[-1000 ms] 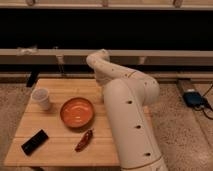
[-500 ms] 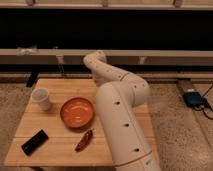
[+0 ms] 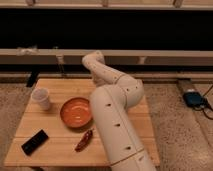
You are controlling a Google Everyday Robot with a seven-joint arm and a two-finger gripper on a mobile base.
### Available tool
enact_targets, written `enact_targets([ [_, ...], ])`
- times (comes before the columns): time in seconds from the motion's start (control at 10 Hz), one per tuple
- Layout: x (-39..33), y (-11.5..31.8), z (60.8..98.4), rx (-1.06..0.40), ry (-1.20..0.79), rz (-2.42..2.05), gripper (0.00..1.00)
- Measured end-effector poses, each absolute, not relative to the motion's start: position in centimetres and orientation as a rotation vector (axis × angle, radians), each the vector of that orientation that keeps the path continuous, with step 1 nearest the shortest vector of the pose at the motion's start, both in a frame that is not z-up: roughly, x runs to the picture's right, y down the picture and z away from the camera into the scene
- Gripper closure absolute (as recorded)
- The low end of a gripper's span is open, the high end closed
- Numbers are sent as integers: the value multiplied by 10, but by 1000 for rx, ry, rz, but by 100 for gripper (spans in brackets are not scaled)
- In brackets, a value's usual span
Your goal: Stand the bottle upright
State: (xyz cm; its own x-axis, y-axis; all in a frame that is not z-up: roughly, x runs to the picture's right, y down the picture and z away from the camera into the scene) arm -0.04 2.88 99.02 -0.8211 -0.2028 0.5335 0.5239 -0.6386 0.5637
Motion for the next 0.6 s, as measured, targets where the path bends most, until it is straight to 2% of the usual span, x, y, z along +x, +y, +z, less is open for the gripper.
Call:
enact_targets([
  [0.6,9,34,985,-655,-1082,-2404,20],
])
